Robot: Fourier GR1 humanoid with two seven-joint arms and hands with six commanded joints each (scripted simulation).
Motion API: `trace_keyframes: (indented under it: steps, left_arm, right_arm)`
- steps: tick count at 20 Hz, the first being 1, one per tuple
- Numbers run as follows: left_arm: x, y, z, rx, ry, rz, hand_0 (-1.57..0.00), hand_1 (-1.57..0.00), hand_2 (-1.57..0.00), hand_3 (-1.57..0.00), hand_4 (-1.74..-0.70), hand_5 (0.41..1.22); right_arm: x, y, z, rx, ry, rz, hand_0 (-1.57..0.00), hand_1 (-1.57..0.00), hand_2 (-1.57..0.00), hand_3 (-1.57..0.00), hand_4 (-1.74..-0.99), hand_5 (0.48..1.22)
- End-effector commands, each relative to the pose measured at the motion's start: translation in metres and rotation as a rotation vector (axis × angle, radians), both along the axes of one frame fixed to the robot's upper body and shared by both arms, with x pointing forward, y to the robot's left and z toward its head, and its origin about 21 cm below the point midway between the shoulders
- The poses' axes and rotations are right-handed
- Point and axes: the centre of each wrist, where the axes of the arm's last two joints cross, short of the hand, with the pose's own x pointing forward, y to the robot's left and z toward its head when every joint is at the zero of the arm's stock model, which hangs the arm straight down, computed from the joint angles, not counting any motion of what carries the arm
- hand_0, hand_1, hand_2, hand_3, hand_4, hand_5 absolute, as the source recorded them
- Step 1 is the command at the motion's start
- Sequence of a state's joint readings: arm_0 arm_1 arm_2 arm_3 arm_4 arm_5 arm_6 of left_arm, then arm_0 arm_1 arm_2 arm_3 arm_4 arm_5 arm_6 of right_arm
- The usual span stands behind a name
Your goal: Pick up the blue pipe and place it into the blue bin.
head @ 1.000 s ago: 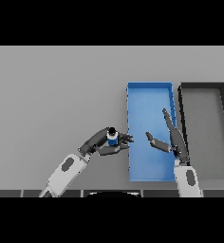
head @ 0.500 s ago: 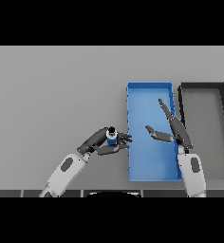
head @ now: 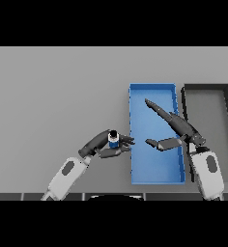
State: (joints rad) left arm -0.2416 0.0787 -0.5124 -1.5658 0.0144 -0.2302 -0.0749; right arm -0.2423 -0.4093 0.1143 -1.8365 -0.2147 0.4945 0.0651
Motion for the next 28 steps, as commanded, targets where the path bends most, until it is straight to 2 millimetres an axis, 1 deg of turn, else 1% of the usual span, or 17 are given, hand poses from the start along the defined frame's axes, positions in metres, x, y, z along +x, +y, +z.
trace_keyframes:
  steps: [1,4,5,7,8,10,13,14,16,19,21,22,23,24,25,26,28]
  left_arm:
    - [-0.003,0.003,-0.002,-0.002,0.005,-0.006,-1.57,-1.57,-1.57,-1.57,-1.47,1.221]
    - [0.0,0.001,0.001,0.019,-0.007,-0.003,-1.57,-1.57,-1.57,-1.57,-1.47,1.221]
    - [0.0,0.0,0.0,0.018,-0.01,-0.004,-1.57,-1.57,-1.57,-1.57,-1.47,1.221]
    - [-0.001,-0.003,0.004,0.024,-0.012,-0.011,-1.57,-1.57,-1.57,-1.57,-1.47,1.221]
    - [-0.001,-0.001,0.002,0.027,-0.013,-0.007,-1.57,-1.57,-1.57,-1.57,-1.47,1.221]
    - [0.0,-0.003,0.005,0.027,-0.002,-0.008,-1.57,-1.57,-1.57,-1.57,-1.47,1.221]
    - [0.003,-0.005,0.002,0.033,0.007,-0.015,-1.57,-1.57,-1.57,-1.57,-1.47,1.221]
    - [-0.002,-0.006,0.001,0.022,0.003,-0.032,-1.57,-1.57,-1.57,-1.57,-1.47,1.221]
    - [0.002,-0.002,0.002,0.001,0.006,-0.039,-1.57,-1.57,-1.57,-1.57,-1.48,1.221]
    - [0.003,-0.003,-0.001,0.009,0.035,-0.063,-1.57,-1.57,-1.57,-1.57,-1.46,1.221]
    - [0.005,-0.001,0.0,0.002,0.0,-0.068,-1.57,-1.57,-1.57,-1.57,-1.46,1.221]
    - [0.003,-0.001,-0.001,-0.011,0.013,-0.075,-1.57,-1.57,-1.57,-1.57,-1.46,1.221]
    - [0.003,0.002,-0.001,0.006,0.022,-0.051,-1.57,-1.57,-1.57,-1.57,-1.51,1.221]
    - [0.003,0.003,0.0,0.019,0.04,-0.044,-1.57,-1.57,-1.54,-1.3,-1.56,1.221]
    - [0.006,-0.001,0.001,0.032,0.062,-0.038,-1.57,-1.57,-1.53,-1.14,-1.6,1.221]
    - [0.007,-0.003,0.003,0.033,0.052,-0.038,-1.57,-1.57,-1.54,-1.16,-1.63,1.221]
    - [0.004,-0.002,0.0,0.017,0.041,-0.047,-1.57,-1.57,-1.55,-1.23,-1.67,1.221]
  right_arm:
    - [-0.001,0.002,0.01,-0.026,-0.016,0.041,0.0,0.0,0.0,0.0,-1.205,0.539]
    - [-0.001,0.02,0.025,-0.064,-0.031,0.156,0.0,0.0,0.0,0.0,-1.246,0.526]
    - [0.0,0.024,0.025,-0.079,-0.031,0.177,0.0,0.0,0.0,0.0,-1.256,0.523]
    - [-0.001,0.037,0.027,-0.099,-0.015,0.23,0.0,0.0,0.0,0.0,-1.242,0.524]
    - [-0.003,0.043,0.028,-0.103,-0.002,0.247,0.0,0.0,0.0,0.0,-1.239,0.522]
    - [0.001,0.054,0.028,-0.109,0.034,0.296,0.0,0.0,0.0,0.0,-1.227,0.528]
    - [0.007,0.067,0.031,-0.155,0.035,0.352,0.0,0.0,0.0,0.0,-1.209,0.517]
    - [0.007,0.076,0.03,-0.17,0.036,0.373,0.0,0.0,0.0,0.0,-1.201,0.514]
    - [0.012,0.092,0.031,-0.177,0.045,0.411,0.0,0.0,0.0,0.0,-1.192,0.514]
    - [0.02,0.107,0.029,-0.201,0.065,0.45,0.0,0.0,0.0,0.0,-1.208,0.512]
    - [0.026,0.117,0.031,-0.222,0.071,0.464,0.0,-0.03,-0.05,-0.01,-1.215,0.513]
    - [0.025,0.123,0.03,-0.223,0.077,0.482,-0.02,-0.11,-0.13,-0.05,-1.222,0.517]
    - [0.027,0.126,0.032,-0.221,0.077,0.496,-0.17,-0.24,-0.25,-0.14,-1.255,0.519]
    - [0.028,0.128,0.032,-0.223,0.078,0.507,-0.4,-0.44,-0.43,-0.31,-1.303,0.52]
    - [0.028,0.133,0.031,-0.221,0.068,0.504,-0.63,-0.65,-0.66,-0.5,-1.383,0.523]
    - [0.029,0.135,0.033,-0.22,0.06,0.506,-0.82,-0.84,-0.84,-0.66,-1.446,0.527]
    - [0.027,0.137,0.03,-0.192,0.067,0.535,-1.09,-1.1,-1.1,-0.9,-1.537,0.6]
